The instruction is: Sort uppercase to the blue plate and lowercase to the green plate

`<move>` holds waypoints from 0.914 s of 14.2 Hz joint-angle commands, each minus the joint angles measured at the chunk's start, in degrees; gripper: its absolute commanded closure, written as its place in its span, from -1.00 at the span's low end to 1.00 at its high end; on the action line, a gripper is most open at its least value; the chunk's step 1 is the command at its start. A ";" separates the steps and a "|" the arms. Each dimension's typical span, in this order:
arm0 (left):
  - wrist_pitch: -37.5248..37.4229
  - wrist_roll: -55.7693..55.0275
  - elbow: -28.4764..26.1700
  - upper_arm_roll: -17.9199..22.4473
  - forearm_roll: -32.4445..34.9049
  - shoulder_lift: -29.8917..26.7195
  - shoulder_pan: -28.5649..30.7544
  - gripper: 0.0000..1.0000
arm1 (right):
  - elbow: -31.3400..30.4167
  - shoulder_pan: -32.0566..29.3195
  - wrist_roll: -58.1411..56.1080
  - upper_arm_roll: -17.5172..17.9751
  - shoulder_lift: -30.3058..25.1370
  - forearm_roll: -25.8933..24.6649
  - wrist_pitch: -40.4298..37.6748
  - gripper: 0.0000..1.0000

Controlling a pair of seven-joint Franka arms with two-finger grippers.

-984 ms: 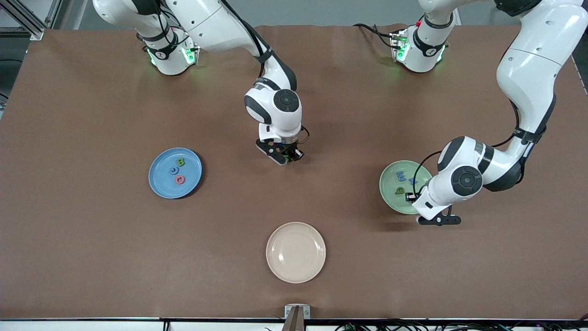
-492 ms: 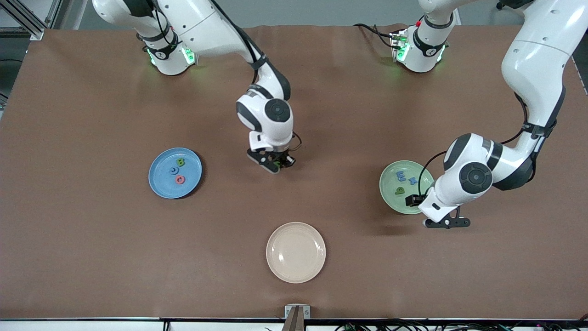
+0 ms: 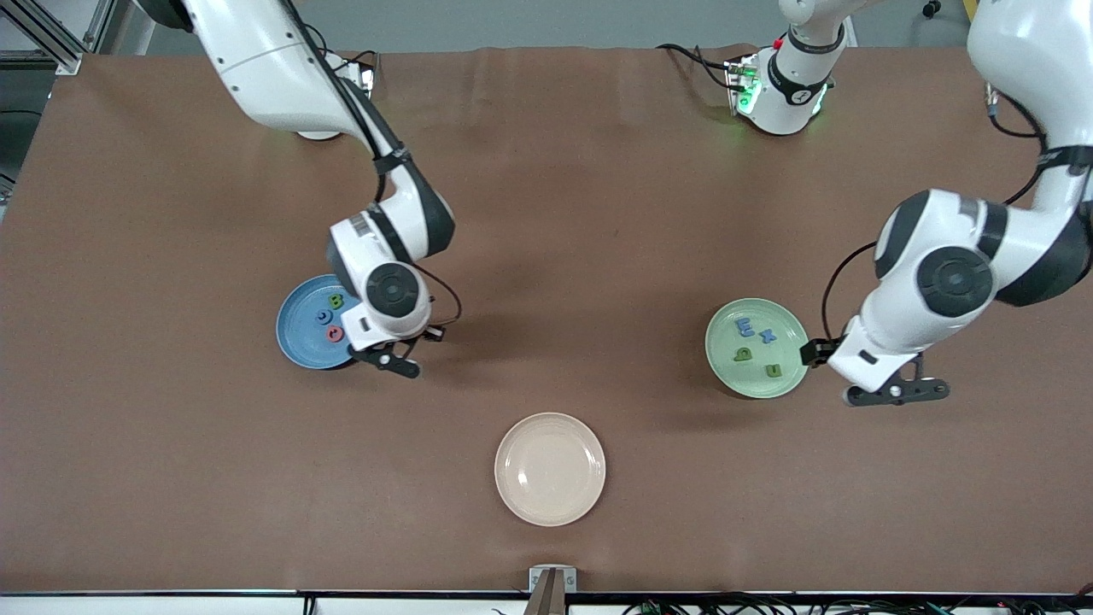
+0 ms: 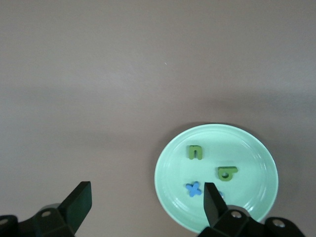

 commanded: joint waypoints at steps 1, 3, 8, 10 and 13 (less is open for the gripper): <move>-3.32 8.23 -0.82 -0.96 -7.32 -6.61 5.00 -1.00 | -3.94 -5.00 -8.71 1.09 -4.78 -0.40 -3.06 0.99; -8.59 14.99 -0.73 -0.96 -11.11 -11.27 8.16 -1.00 | -9.38 -8.69 -12.68 1.09 -7.77 -0.40 -1.49 0.99; -18.26 25.73 3.03 -0.70 -19.73 -20.86 15.98 -1.00 | -17.14 -12.57 -15.86 1.18 -9.80 0.03 2.83 -1.00; -22.74 26.97 9.34 -0.61 -21.67 -20.70 17.66 -1.00 | -17.06 -12.75 -15.86 1.18 -10.15 2.57 1.95 -1.00; -27.06 27.06 14.81 0.61 -22.81 -20.69 18.28 -1.00 | -13.73 -12.75 -16.21 1.18 -11.20 3.64 -3.04 -1.00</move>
